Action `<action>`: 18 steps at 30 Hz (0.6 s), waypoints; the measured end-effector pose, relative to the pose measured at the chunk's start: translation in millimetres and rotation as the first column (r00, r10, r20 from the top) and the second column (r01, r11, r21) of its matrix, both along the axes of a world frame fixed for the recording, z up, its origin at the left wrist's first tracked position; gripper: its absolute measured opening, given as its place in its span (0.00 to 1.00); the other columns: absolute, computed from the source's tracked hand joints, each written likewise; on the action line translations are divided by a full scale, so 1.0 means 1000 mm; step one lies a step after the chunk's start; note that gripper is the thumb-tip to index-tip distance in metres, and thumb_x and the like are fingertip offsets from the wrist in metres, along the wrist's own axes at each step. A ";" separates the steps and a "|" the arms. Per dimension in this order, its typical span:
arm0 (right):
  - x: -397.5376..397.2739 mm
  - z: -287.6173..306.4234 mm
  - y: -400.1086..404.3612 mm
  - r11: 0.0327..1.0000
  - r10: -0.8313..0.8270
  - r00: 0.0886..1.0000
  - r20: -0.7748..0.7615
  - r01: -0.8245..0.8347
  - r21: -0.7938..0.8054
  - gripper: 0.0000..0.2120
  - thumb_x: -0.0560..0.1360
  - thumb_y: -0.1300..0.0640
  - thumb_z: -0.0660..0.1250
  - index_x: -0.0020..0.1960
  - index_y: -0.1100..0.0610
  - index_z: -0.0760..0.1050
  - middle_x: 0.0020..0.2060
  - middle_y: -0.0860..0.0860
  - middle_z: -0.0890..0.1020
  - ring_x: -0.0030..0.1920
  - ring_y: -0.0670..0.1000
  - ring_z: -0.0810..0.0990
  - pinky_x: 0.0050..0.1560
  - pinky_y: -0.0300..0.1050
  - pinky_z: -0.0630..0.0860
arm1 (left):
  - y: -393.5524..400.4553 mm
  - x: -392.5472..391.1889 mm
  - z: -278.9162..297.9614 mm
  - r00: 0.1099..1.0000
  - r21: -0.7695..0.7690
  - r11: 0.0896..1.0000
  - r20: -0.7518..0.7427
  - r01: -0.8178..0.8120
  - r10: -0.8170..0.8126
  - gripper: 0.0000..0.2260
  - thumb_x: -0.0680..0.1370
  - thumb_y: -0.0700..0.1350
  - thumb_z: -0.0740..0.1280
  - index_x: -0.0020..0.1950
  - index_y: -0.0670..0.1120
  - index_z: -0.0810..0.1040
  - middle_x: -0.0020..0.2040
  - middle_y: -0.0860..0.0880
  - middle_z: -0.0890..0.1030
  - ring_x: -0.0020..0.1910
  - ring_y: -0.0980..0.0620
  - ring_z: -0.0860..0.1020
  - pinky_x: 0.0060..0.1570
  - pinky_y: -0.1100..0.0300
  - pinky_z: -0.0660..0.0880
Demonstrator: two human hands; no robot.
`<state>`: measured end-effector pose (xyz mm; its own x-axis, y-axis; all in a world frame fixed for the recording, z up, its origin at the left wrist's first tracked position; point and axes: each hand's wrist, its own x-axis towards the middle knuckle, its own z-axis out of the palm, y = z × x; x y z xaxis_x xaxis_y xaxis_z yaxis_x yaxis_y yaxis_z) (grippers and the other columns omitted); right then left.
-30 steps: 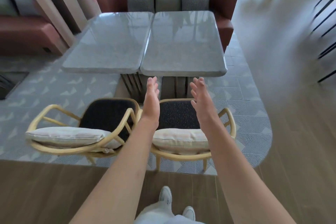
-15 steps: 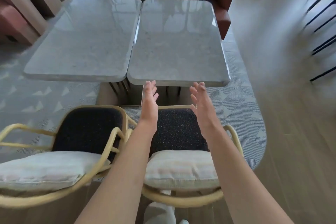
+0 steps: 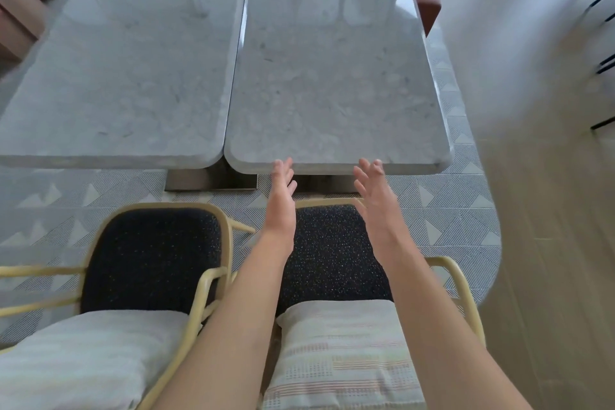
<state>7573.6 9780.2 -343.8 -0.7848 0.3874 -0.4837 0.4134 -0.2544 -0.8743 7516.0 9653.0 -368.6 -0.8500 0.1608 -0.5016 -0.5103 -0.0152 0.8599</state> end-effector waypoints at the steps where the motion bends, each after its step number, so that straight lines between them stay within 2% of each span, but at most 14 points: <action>1: -0.004 -0.002 0.001 1.000 -0.003 1.000 0.006 0.003 -0.004 0.30 0.82 0.37 0.48 0.80 0.49 0.59 0.77 0.47 0.66 0.77 0.49 0.62 0.79 0.59 0.54 | 0.001 -0.004 -0.003 1.000 0.000 1.000 0.009 0.001 -0.001 0.28 0.84 0.64 0.43 0.80 0.54 0.62 0.81 0.50 0.62 0.78 0.49 0.62 0.79 0.42 0.53; 9: -0.002 -0.008 0.002 1.000 -0.020 1.000 0.014 0.020 -0.007 0.29 0.83 0.38 0.47 0.80 0.49 0.60 0.77 0.48 0.66 0.78 0.50 0.62 0.79 0.57 0.55 | 0.005 0.000 -0.007 1.000 0.008 1.000 0.017 0.014 -0.015 0.28 0.83 0.65 0.43 0.79 0.56 0.63 0.81 0.51 0.62 0.78 0.50 0.63 0.79 0.41 0.52; 14: 0.026 0.001 0.001 0.999 -0.018 1.000 0.013 0.018 0.027 0.30 0.83 0.37 0.47 0.80 0.48 0.59 0.77 0.48 0.66 0.77 0.51 0.62 0.79 0.59 0.55 | 0.003 0.026 0.003 1.000 0.015 1.000 0.003 0.015 -0.015 0.28 0.84 0.65 0.44 0.79 0.56 0.63 0.81 0.51 0.62 0.77 0.51 0.64 0.79 0.42 0.53; 18: 0.061 0.010 0.003 1.000 -0.019 1.000 -0.014 0.019 0.021 0.28 0.83 0.38 0.48 0.79 0.50 0.61 0.76 0.49 0.68 0.76 0.51 0.64 0.78 0.56 0.58 | 0.003 0.058 0.011 1.000 0.015 1.000 -0.021 0.013 -0.012 0.28 0.84 0.64 0.43 0.80 0.55 0.63 0.81 0.51 0.62 0.78 0.50 0.64 0.79 0.43 0.53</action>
<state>7634.4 9783.2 -334.1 -0.7838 0.4123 -0.4644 0.3966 -0.2432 -0.8852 7574.3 9655.7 -357.6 -0.8580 0.1788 -0.4815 -0.4927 -0.0220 0.8699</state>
